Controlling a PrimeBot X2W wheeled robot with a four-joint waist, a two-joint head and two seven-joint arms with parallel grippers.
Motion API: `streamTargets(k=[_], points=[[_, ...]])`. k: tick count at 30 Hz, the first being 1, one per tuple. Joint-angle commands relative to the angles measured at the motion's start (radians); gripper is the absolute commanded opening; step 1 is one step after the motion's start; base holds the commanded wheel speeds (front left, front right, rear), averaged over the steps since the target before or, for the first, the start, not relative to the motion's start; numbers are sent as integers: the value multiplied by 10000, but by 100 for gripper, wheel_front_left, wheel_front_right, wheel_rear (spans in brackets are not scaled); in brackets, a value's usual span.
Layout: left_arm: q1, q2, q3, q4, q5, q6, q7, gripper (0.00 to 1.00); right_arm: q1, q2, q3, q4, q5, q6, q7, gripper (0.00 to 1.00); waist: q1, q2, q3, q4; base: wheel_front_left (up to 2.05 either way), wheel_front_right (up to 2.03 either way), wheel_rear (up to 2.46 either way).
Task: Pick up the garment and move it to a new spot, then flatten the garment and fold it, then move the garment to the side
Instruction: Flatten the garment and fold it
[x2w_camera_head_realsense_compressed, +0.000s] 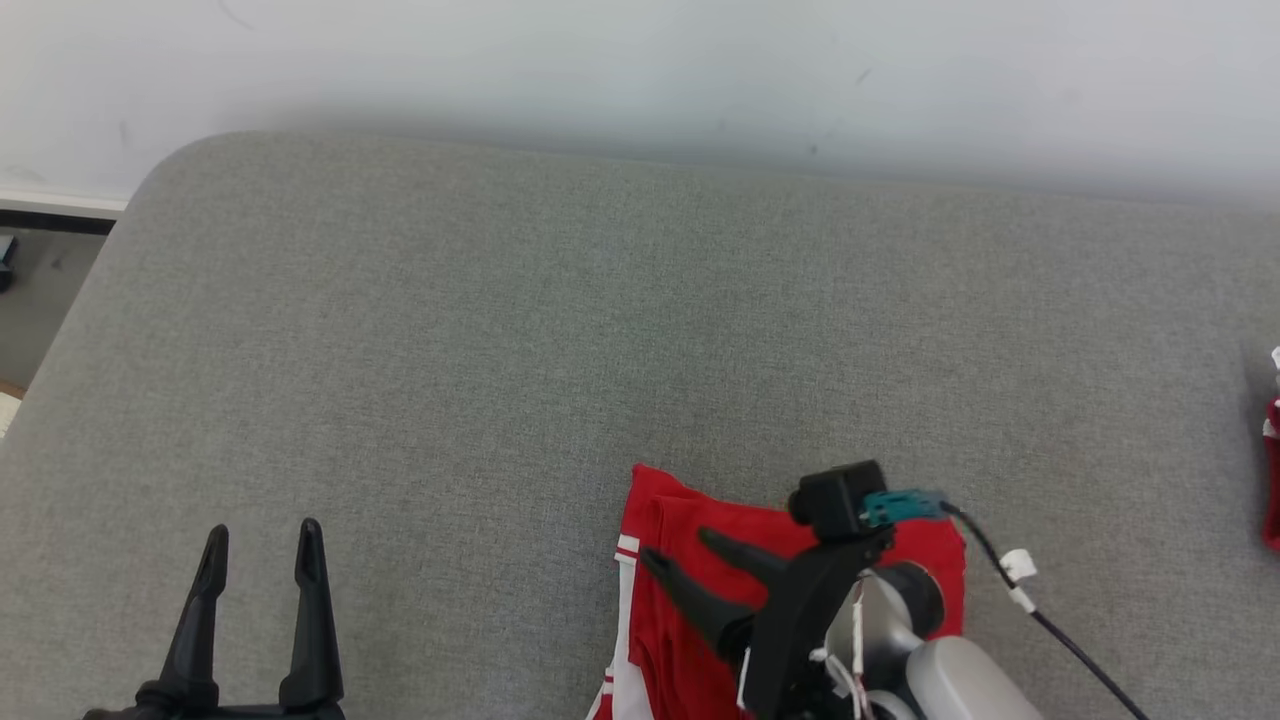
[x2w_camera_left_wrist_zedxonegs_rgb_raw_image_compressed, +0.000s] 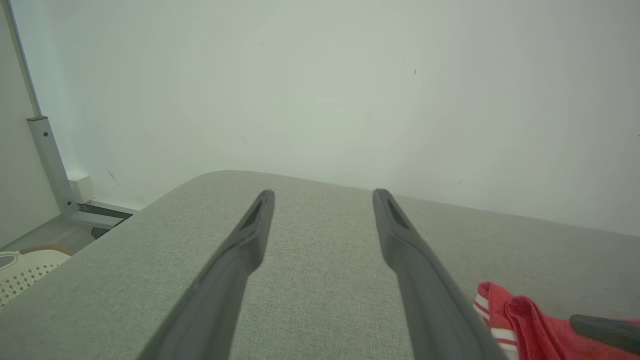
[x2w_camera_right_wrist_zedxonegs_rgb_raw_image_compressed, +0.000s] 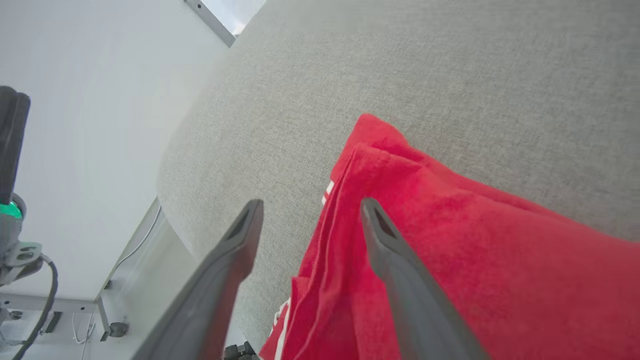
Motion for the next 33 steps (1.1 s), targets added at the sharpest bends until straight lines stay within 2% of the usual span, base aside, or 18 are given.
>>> streamTargets(k=[1, 4, 10, 14, 15, 16, 23, 28, 29, 30, 31, 33], points=[[146, 56, 17, 3, -54, 15, -31, 100, -9, -10, -70, -80, 73, -22, -81, 100, 0, -1, -50, -5, 0, 0, 0], [204, 93, 50, -46, -53, 15, -31, 100, 214, -16, -1017, -529, -265, -22, -371, 100, 0, -1, -179, -39, 0, 0, 0], [396, 78, 138, -145, -54, 15, -31, 100, 1023, -4, -2831, -1613, -1832, -22, 8, 100, 0, -1, -251, -173, 0, 0, 0], [345, 54, 104, -166, -92, 15, -31, 100, 1809, -6, -2981, -2217, -2497, -22, 605, 98, 0, -1, -219, -286, 0, 0, 0], [312, 45, 92, -158, -95, 15, -31, 100, 1990, -6, -2843, -2331, -2588, -22, 792, 31, 0, -1, -201, -303, 0, 0, 0], [273, 39, 76, -143, -96, 15, -31, 100, 2150, -6, -2659, -2413, -2656, -22, 978, 0, 0, -1, -184, -315, 0, 0, 0], [119, -18, -93, -82, -133, 15, -31, 100, 2800, -9, -1263, -2505, -2834, -22, 1868, 0, 0, -1, -38, -204, 0, 0, 0], [36, -39, -154, -23, -155, 15, -31, 100, 2631, -16, -828, -2491, -2933, -22, 2038, 0, 0, -1, 15, 16, 0, 0, 0], [18, -40, -155, -7, -171, 15, -31, 100, 2594, -15, -822, -2526, -2980, -22, 1966, 38, 0, -1, 13, 75, 0, 0, 0], [15, -40, -118, -6, -183, 15, -31, 100, 2591, -26, -839, -2523, -3053, -22, 1957, 85, 0, -1, 9, 108, 0, 0, 0], [14, -44, -92, 2, -187, 15, -31, 100, 2584, -45, -840, -2543, -3138, -22, 1940, 100, 0, -1, 6, 142, 0, 0, 0], [24, -47, -83, 25, -157, 15, -31, 100, 2620, -76, -848, -2654, -3193, -22, 1981, 100, 0, -1, -10, 193, 0, 0, 0]])
